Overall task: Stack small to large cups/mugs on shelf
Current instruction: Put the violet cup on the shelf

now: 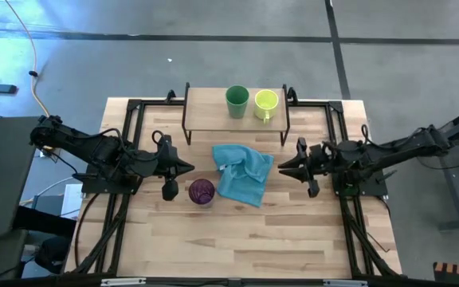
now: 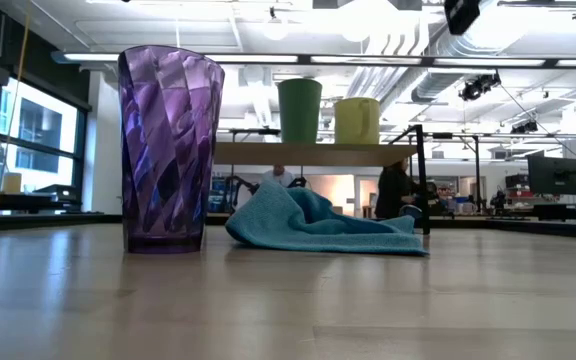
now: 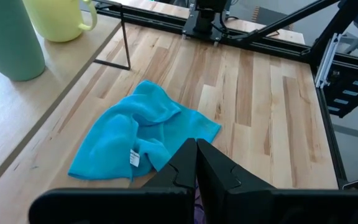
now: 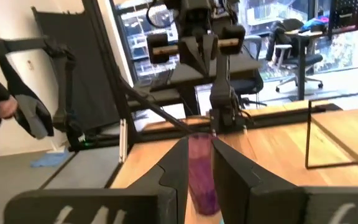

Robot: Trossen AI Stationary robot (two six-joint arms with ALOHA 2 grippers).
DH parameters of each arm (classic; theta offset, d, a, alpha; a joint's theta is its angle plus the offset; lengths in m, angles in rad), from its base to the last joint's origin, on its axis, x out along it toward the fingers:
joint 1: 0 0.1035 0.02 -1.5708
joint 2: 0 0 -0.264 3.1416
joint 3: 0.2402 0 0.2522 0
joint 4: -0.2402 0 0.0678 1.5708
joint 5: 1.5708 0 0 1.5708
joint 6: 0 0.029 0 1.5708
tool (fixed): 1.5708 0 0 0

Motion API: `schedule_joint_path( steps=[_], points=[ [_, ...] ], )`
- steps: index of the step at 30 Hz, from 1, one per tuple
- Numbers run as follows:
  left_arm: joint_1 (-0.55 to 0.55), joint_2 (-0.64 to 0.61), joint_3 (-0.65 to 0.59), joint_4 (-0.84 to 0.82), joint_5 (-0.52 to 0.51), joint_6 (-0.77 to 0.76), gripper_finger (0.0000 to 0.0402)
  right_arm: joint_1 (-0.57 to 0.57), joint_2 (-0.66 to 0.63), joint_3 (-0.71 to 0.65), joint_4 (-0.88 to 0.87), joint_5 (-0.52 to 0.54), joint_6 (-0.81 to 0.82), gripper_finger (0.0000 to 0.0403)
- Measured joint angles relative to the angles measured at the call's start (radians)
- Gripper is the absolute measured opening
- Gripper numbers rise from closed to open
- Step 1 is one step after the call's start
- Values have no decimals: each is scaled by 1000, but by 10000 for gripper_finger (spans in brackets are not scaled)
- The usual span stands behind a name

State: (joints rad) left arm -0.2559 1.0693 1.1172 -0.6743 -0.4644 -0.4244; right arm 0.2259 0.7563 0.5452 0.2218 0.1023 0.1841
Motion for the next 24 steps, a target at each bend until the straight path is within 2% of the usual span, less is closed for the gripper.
schedule_joint_path(
  steps=[5, 14, 24],
  points=[
    [0, 0, 0, -1, 0, 0, 1, 1, -19, -50, -33, 8, -7, 57],
    [0, 0, 0, -26, 11, 39, 1, -42, -97, -87, -239, 73, -85, 57],
    [0, 18, 0, -191, 86, 31, 1, -92, -181, -87, -347, 73, -52, 57]
  ],
)
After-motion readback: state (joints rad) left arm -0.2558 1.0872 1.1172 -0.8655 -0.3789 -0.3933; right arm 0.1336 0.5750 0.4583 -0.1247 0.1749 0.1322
